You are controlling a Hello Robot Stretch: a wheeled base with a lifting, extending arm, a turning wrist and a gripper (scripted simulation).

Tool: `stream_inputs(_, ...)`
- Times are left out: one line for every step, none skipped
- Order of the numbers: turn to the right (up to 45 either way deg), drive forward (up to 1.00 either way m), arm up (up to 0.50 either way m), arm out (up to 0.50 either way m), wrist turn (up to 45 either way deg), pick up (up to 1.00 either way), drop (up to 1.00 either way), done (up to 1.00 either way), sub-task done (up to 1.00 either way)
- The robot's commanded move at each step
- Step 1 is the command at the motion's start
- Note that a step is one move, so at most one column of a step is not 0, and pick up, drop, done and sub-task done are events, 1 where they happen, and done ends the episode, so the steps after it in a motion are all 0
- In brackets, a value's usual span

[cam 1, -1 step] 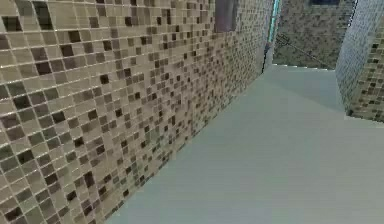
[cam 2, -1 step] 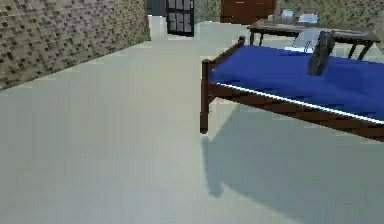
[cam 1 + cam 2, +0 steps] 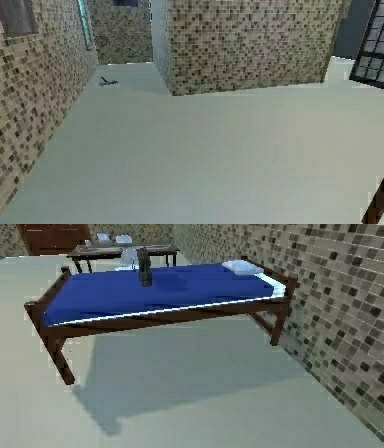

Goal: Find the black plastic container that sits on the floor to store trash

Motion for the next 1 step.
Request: stream_inputs(27.0,0.00,0.00,0.00,0.0,0.00,0.00,0.00,0.00)
